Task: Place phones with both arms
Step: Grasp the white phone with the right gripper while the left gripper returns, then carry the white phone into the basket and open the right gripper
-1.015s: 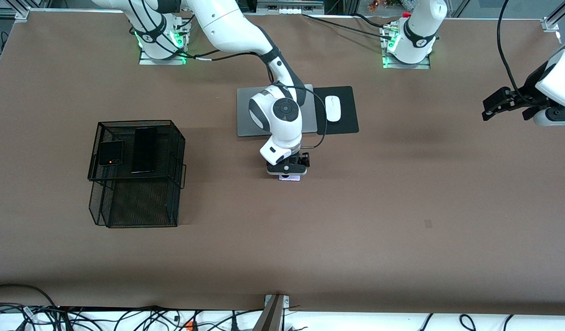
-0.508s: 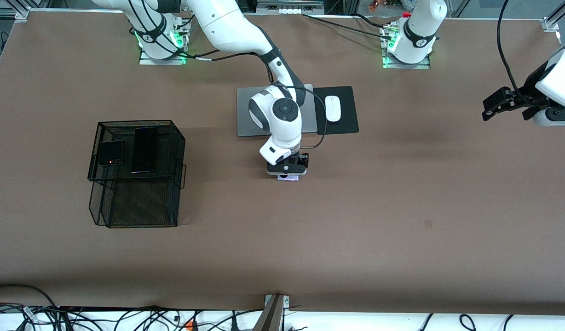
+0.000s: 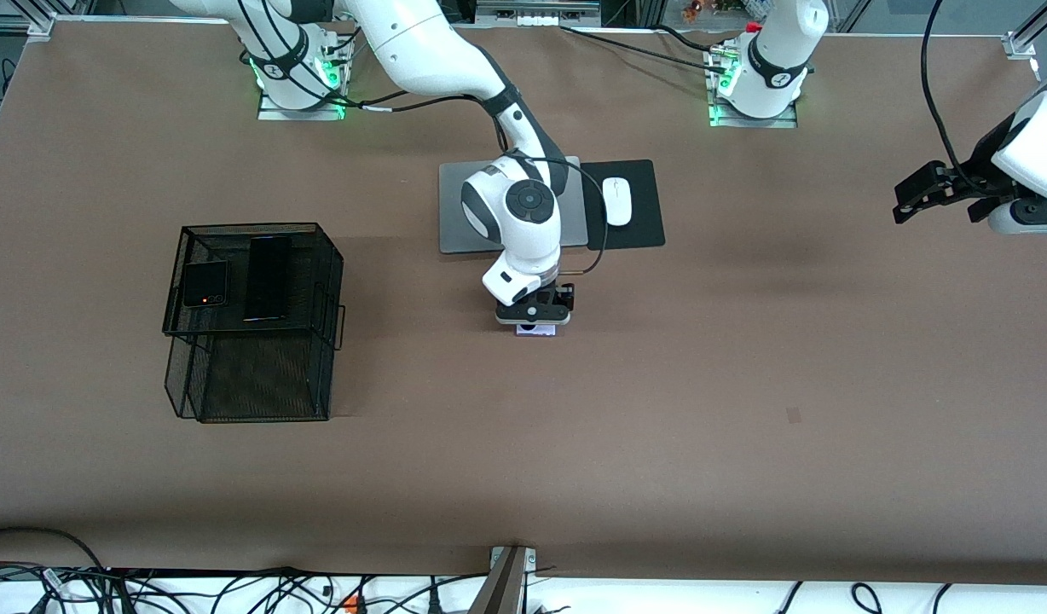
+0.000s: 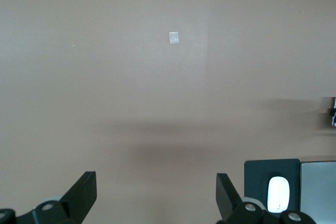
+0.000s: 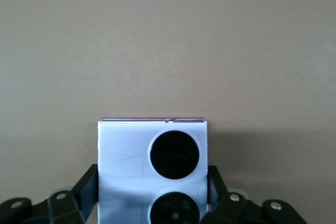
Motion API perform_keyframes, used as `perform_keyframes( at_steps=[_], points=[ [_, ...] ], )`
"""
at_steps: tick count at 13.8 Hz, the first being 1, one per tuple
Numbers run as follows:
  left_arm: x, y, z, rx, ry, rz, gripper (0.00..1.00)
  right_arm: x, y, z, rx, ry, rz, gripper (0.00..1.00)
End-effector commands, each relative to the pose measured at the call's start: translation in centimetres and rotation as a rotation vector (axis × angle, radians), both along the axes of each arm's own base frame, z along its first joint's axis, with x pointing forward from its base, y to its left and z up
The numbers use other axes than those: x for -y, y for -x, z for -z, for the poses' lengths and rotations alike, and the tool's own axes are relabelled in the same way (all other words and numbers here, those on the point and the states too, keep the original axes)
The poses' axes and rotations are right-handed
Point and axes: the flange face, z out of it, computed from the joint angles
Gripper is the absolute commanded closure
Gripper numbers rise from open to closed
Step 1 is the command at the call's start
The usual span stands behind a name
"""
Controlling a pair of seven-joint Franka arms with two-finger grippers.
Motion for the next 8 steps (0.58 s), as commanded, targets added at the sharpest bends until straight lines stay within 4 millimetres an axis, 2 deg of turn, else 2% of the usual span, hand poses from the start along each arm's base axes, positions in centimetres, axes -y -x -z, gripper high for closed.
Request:
perform_keyframes(
  at_steps=[1,3,5,7,8],
  points=[
    [-0.1,0.0,-0.5,-0.005,0.000,0.004,0.00,0.1,-1.4,-8.0,-0.051,0.003,0.007,0.97],
    [0.0,0.0,-0.5,-0.008,0.000,0.005,0.00,0.7,-2.2,-13.3,-0.083,0.025,0.019,0.98],
    [0.0,0.0,-0.5,-0.007,0.000,0.005,0.00,2.6,-3.3,-17.8,-0.123,0.030,0.043,0.98],
    [0.0,0.0,-0.6,-0.005,-0.002,0.007,0.00,5.5,-4.6,-21.3,-0.146,0.027,0.014,0.98],
    [0.0,0.0,-0.6,-0.005,-0.002,0.005,0.00,7.7,-5.7,-22.0,-0.168,0.041,-0.008,0.98]
  ],
)
